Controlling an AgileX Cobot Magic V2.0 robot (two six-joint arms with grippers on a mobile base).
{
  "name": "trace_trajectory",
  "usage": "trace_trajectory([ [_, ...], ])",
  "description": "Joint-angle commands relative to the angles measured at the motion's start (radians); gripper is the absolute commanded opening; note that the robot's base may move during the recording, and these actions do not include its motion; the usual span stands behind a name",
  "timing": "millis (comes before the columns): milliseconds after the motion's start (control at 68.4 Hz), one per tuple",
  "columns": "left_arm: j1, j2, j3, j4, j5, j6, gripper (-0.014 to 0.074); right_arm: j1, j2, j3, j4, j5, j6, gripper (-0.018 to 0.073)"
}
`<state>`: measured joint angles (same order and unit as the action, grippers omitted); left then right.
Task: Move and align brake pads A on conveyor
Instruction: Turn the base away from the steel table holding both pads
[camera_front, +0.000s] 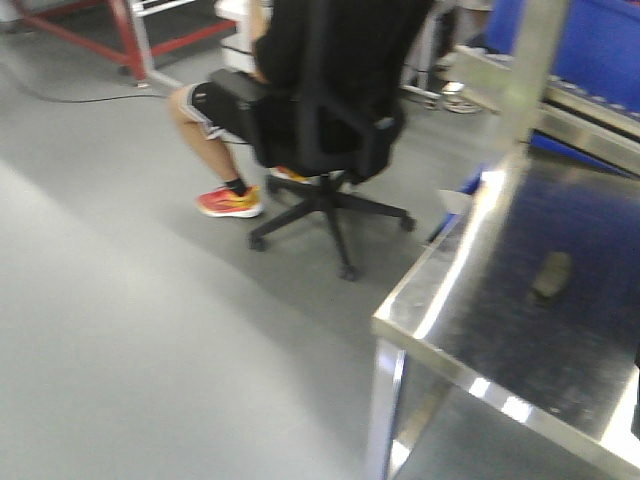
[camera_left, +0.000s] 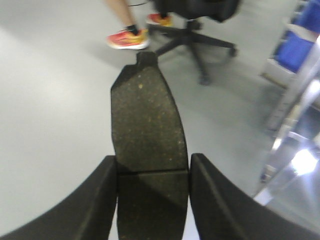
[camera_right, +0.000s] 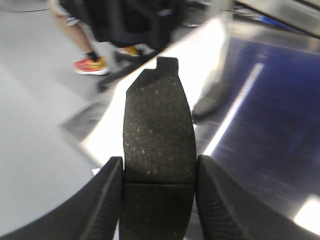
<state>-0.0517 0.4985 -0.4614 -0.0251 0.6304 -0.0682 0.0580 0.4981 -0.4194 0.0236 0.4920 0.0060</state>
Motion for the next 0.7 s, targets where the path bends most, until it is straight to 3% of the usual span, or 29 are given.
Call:
trace_trajectory([
  [0, -0.006, 0.0, -0.031, -0.005, -0.086, -0.004, -0.0006, -0.005, 0.002, -0.032, -0.003, -0.097, -0.006, -0.0006],
  [688, -0.008, 0.0, -0.031, -0.005, -0.084, -0.004, -0.0006, -0.005, 0.002, -0.032, -0.003, -0.092, -0.006, -0.0006],
])
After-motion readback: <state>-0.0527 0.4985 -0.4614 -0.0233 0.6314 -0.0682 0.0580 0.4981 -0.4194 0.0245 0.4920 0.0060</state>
